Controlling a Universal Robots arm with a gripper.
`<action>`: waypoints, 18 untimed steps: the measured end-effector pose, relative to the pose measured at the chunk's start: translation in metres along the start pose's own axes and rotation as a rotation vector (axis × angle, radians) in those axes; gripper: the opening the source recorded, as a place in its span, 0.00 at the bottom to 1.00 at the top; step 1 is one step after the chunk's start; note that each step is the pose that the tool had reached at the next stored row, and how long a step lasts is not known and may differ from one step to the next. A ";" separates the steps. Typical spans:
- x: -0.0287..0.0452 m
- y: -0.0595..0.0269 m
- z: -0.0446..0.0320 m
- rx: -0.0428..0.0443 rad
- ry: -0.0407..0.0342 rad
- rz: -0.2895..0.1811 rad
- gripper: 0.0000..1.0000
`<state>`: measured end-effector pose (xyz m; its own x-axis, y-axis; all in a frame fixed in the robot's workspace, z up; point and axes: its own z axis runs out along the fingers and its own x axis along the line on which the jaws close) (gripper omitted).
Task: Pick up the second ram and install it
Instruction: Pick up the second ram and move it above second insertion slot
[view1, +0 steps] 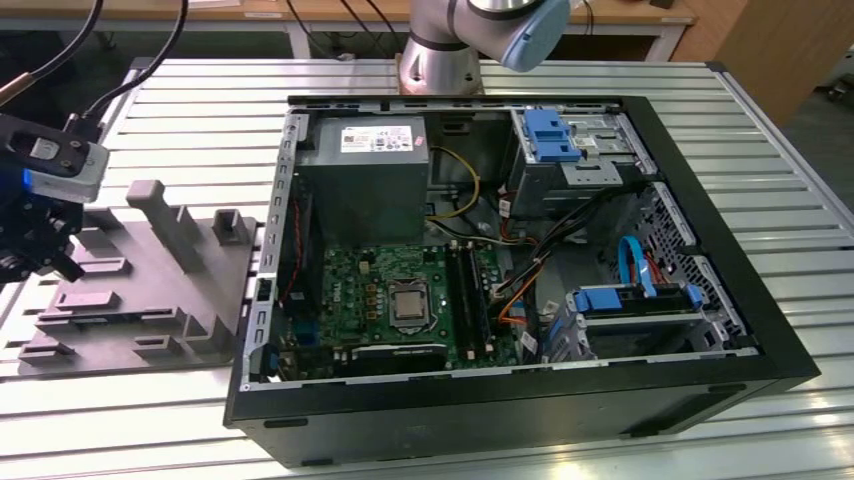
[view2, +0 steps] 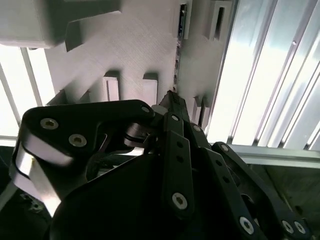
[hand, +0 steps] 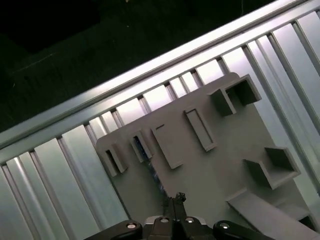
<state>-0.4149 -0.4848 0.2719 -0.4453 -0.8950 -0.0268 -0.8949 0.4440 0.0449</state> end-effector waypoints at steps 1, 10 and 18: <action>0.0000 0.0000 0.0006 -0.0005 0.0009 -0.020 0.10; 0.0002 -0.0003 0.0057 -0.0050 0.0082 -0.183 0.10; 0.0003 -0.0005 0.0101 -0.0088 0.0147 -0.328 0.10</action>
<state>-0.4148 -0.4848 0.2617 -0.1326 -0.9908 -0.0268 -0.9903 0.1313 0.0448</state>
